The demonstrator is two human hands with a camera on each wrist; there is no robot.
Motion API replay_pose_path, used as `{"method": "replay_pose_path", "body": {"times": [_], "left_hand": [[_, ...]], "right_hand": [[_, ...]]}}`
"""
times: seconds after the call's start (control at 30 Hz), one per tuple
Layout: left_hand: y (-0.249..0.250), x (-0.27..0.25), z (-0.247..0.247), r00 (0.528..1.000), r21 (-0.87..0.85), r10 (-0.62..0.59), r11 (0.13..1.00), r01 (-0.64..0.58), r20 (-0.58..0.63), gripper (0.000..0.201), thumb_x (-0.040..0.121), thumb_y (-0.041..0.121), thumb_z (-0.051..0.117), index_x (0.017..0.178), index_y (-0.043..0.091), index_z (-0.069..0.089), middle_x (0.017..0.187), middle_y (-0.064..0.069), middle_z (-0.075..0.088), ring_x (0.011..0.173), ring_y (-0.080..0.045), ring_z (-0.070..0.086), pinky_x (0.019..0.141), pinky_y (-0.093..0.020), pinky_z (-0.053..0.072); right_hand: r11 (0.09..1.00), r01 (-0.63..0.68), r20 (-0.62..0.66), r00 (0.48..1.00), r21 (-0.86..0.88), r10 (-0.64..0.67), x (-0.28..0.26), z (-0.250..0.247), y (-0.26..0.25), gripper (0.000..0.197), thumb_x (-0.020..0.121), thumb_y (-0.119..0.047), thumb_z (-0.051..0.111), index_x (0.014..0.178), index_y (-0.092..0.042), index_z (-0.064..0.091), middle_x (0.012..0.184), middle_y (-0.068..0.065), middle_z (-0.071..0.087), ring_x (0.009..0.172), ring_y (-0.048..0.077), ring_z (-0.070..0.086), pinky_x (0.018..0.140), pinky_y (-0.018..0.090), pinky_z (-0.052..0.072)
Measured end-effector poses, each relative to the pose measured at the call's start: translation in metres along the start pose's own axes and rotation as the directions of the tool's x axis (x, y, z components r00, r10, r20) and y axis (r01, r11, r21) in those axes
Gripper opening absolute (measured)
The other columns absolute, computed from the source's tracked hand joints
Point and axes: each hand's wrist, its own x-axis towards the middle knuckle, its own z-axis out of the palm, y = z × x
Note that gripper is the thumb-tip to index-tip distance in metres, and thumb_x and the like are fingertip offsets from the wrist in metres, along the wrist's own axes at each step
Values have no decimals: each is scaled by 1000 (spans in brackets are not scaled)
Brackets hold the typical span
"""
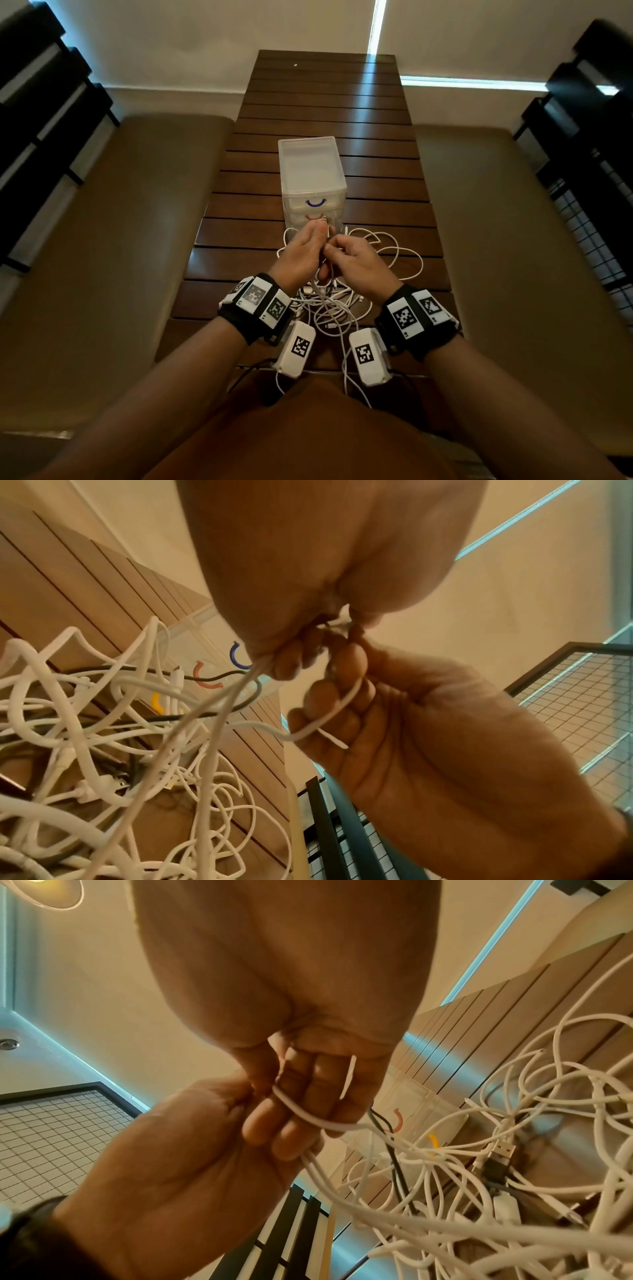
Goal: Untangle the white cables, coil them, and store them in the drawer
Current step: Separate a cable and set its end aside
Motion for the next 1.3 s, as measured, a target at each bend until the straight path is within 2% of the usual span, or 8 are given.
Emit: {"method": "replay_pose_path", "body": {"times": [0.27, 0.4, 0.57, 0.7, 0.8, 1.0, 1.17, 1.3], "left_hand": [[32, 10, -18, 981, -517, -126, 855, 31, -149, 40, 104, 40, 27, 90, 12, 52, 73, -4, 63, 73, -17, 60, 57, -26, 40], [45, 3, -26, 999, -605, -51, 796, 37, -5, 45, 102, 47, 24, 88, 14, 52, 56, 4, 43, 67, -19, 61, 84, -49, 52], [46, -1, -33, 997, -684, -71, 726, 72, 29, 48, 94, 60, 32, 88, 16, 50, 54, 7, 28, 41, -6, 26, 40, -18, 32], [34, 1, -32, 991, -408, -116, 910, 80, -65, 8, 95, 21, 56, 90, 16, 55, 53, 9, 40, 41, -4, 29, 33, -16, 23], [23, 6, -25, 972, -248, -182, 958, 143, -145, 17, 91, 4, 57, 100, 16, 65, 67, -1, 53, 49, -10, 43, 37, -16, 32], [27, 8, -10, 974, -40, -206, 977, 211, 95, 25, 91, 29, 63, 101, 6, 64, 72, -2, 61, 52, -9, 49, 45, -21, 33], [49, 15, -3, 992, 200, -120, 974, 109, 47, 13, 94, 19, 60, 82, 15, 63, 66, 3, 58, 44, 4, 50, 42, -13, 38], [42, 19, -6, 999, 362, -50, 931, 40, 18, 9, 90, 17, 66, 84, 11, 68, 77, -8, 67, 58, -4, 60, 53, -23, 50]], "right_hand": [[948, 27, -21, 999, -318, -36, 8, -27, 31, 12, 92, -13, 61, 82, -19, 62, 78, -1, 63, 72, 10, 58, 69, 27, 49], [952, -58, -140, 990, -301, 16, 16, -48, 62, 11, 93, -8, 60, 82, -11, 63, 74, -2, 59, 66, 6, 52, 67, 24, 43], [933, -54, -270, 962, -356, -47, 28, -55, 60, 21, 90, -5, 62, 75, -20, 62, 79, -2, 61, 73, 10, 58, 72, 28, 50], [961, 22, -255, 962, -276, -95, 28, -51, 32, 17, 91, -6, 61, 80, -18, 66, 80, 4, 68, 70, 15, 64, 72, 40, 56], [975, 149, -201, 963, -164, -181, 20, -44, -3, 4, 89, -4, 64, 88, -5, 68, 81, 8, 71, 68, 10, 67, 65, 29, 56], [931, 361, -201, 917, 57, -344, 7, -56, -57, 7, 84, 7, 64, 87, 1, 66, 84, 9, 74, 75, 20, 72, 66, 26, 58], [885, 454, -311, 860, 107, -404, 6, -66, -60, 12, 83, 10, 64, 83, -2, 67, 81, 2, 75, 74, 18, 72, 68, 24, 58], [944, 331, -169, 930, -1, -326, 1, -74, -54, 13, 85, 7, 63, 95, -1, 68, 86, 0, 75, 80, 13, 71, 73, 23, 58]]}}
